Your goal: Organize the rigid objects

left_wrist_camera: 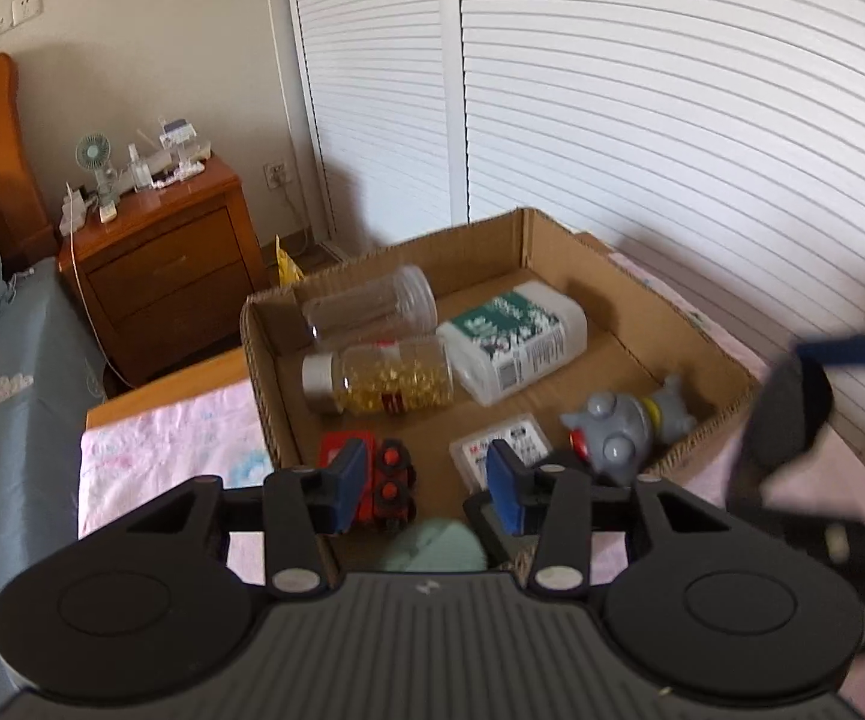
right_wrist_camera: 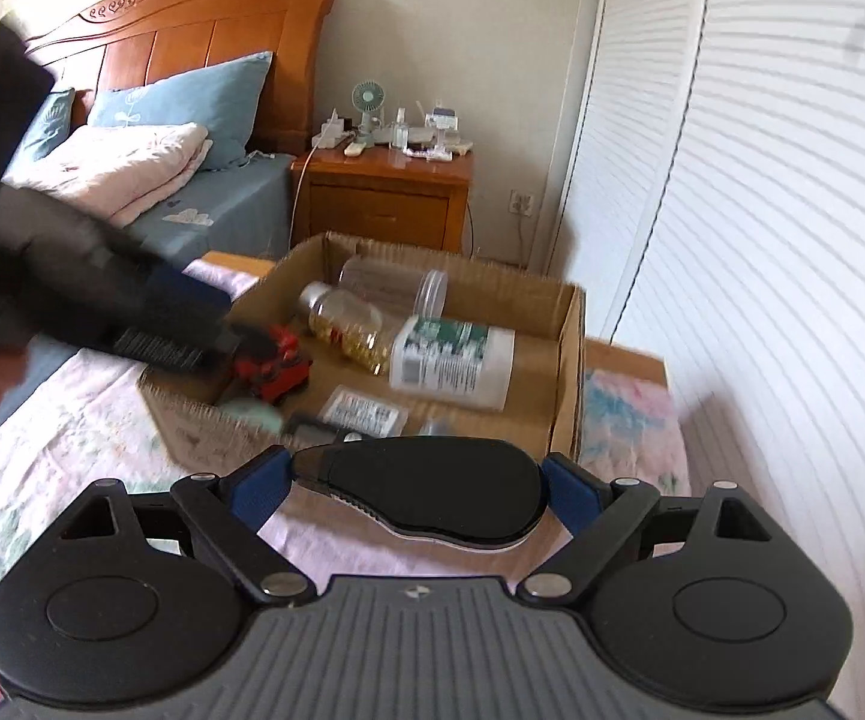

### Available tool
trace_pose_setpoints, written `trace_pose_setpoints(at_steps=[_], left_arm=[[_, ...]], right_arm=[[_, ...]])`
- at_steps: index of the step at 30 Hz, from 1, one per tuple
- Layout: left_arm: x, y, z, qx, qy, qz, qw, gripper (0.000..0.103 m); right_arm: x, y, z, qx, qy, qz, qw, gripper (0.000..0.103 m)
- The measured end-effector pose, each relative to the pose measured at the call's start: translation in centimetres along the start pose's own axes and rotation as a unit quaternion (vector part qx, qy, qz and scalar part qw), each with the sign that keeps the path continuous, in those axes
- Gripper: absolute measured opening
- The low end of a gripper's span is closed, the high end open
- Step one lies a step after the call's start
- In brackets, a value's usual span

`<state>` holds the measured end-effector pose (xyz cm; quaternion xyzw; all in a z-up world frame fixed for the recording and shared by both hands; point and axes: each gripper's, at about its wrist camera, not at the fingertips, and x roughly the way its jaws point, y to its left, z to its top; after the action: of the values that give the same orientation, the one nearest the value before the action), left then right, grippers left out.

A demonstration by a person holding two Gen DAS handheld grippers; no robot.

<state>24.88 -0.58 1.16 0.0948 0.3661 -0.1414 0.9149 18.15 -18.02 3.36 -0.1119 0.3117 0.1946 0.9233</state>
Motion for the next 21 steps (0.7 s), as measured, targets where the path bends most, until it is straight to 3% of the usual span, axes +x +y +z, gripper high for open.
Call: trace_pose_setpoints(at_steps=[6, 9, 11, 15, 21], left_arm=[[-1.8, 0.8, -2.1, -0.007, 0.010, 0.002, 0.9999, 0.054], [-3.1, 0.9, -3.3, -0.009, 0.009, 0.005, 0.9999, 0.070], [-4.0, 1.0, -4.1, -0.008, 0.004, 0.006, 0.9999, 0.085], [-5.6, 1.3, -5.3, -0.006, -0.006, 0.009, 0.9999, 0.089], [-7.1, 2.2, -7.1, -0.021, -0.016, 0.017, 0.9995, 0.094]], right_arm=[[3.2, -1.2, 3.4, 0.008, 0.001, -0.005, 1.000, 0.092], [5.3, -1.7, 4.5, 0.017, 0.007, -0.014, 1.000, 0.093], [6.3, -2.1, 4.8, 0.033, 0.004, -0.017, 0.999, 0.102], [6.9, -1.8, 4.9, 0.045, 0.016, -0.019, 0.999, 0.103], [4.1, 1.0, 3.5, 0.019, 0.012, 0.007, 1.000, 0.103]])
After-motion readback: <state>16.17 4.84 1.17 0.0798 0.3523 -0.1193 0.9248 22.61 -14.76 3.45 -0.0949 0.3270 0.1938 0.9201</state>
